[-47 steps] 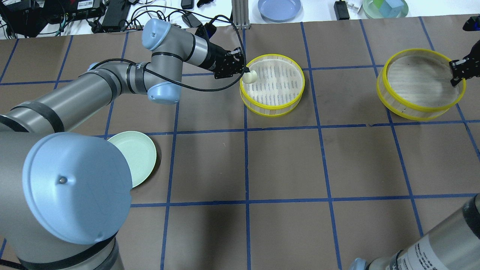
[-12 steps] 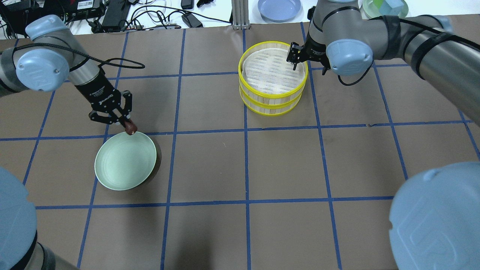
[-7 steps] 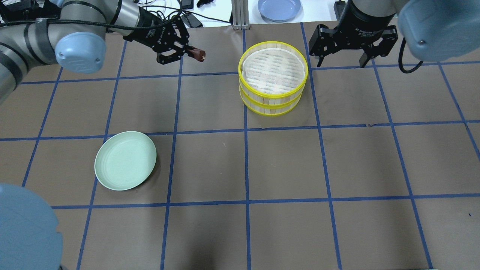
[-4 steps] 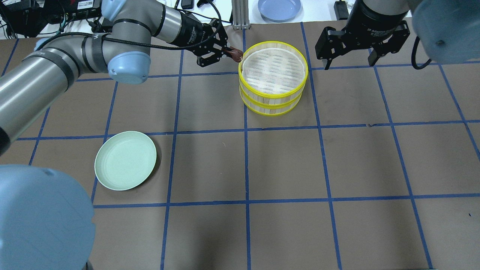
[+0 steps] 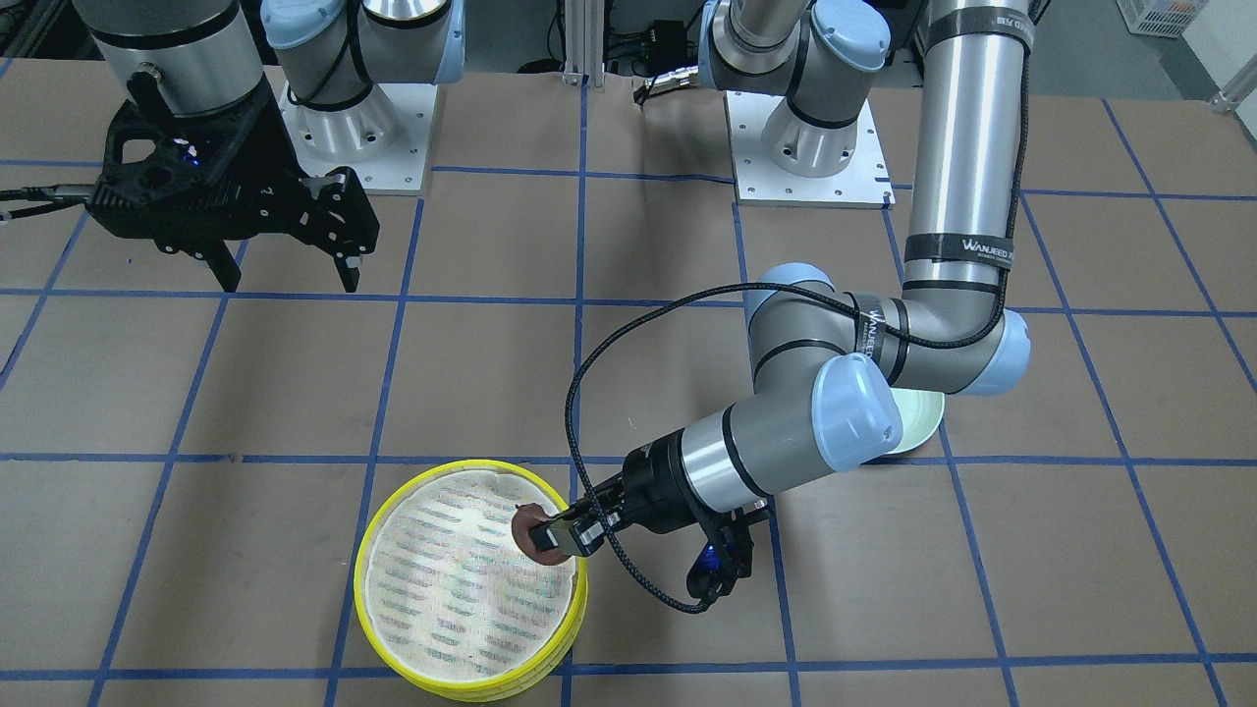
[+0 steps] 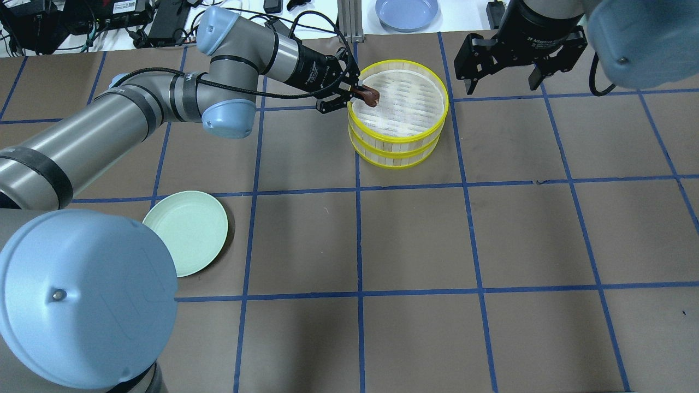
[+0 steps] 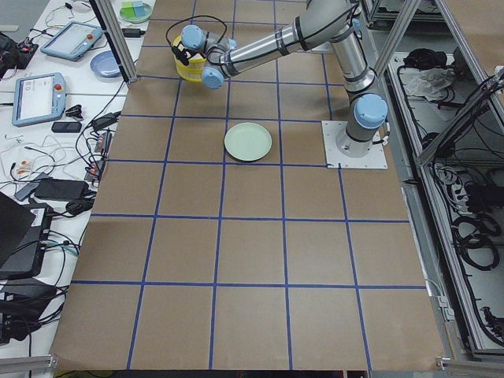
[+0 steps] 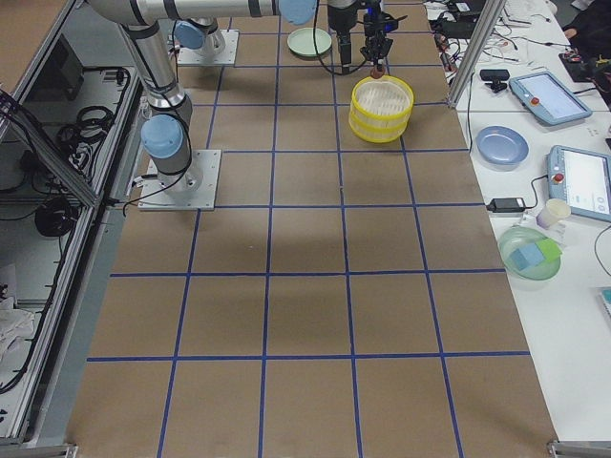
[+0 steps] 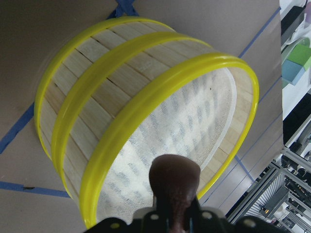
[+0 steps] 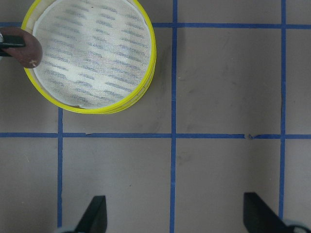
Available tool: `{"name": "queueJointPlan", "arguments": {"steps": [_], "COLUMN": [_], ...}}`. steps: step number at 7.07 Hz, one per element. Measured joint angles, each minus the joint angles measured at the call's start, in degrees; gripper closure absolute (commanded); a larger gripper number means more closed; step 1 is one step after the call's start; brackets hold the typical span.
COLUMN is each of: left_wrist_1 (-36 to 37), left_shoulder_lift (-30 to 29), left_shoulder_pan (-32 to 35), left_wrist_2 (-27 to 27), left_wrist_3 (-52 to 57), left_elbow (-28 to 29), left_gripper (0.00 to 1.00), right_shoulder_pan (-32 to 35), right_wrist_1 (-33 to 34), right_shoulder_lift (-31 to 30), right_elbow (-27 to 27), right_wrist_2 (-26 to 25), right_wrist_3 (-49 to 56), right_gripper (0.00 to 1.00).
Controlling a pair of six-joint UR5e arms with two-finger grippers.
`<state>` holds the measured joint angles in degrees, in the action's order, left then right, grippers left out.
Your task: Stack buns with steamer
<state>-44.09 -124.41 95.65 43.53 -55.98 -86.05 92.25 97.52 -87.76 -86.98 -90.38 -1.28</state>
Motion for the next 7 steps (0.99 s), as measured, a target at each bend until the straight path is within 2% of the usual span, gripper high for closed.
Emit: {"name": "queueJointPlan", "arguments": {"steps": [1, 7], "left_wrist_1": [0.2, 2.8], "left_shoulder_lift": [-0.1, 0.3], "left_shoulder_pan": [0.2, 1.9], "left_wrist_2": [0.0, 0.5], "left_wrist_3": [-0.1, -2.4], "left_elbow": [0.1, 2.6], "left_gripper": [0.04, 0.05], "right_shoulder_pan": [0.0, 0.1], "right_wrist_1": [0.0, 2.0], "right_shoulder_lift": [0.1, 1.1], "right_elbow": [0.0, -0.9], "right_wrist_2": [0.0, -0.5], "right_wrist_3": [0.0, -0.1], "right_gripper": [0.0, 0.0]}}
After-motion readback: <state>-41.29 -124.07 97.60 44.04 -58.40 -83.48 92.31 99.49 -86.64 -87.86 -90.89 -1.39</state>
